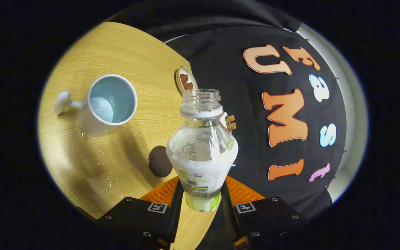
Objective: Take the bottle from table, then pour the juice into the cup, finally place the bottle on the coaster
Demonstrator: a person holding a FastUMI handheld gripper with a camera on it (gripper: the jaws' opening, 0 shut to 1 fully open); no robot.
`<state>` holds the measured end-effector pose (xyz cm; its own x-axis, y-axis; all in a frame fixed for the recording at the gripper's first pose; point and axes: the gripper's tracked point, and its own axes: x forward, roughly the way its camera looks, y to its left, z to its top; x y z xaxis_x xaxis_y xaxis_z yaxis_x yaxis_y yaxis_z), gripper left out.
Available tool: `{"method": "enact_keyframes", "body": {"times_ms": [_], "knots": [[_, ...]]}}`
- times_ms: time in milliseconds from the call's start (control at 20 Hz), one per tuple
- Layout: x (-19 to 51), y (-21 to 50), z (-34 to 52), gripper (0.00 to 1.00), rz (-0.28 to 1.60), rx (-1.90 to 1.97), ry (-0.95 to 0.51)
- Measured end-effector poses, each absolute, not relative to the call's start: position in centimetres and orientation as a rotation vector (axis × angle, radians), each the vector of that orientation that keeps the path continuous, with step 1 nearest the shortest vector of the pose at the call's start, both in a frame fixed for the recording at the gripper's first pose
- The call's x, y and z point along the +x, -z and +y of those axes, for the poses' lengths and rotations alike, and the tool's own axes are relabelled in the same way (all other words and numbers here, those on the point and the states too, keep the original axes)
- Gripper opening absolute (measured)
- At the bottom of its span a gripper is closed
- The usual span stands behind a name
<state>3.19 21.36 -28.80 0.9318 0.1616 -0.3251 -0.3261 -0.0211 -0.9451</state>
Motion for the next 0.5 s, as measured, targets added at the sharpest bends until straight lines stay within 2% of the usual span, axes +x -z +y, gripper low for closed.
{"method": "enact_keyframes", "body": {"times_ms": [500], "knots": [[3.6, 29.0, 22.6, 0.56, 0.032, -1.762, -0.419]]}}
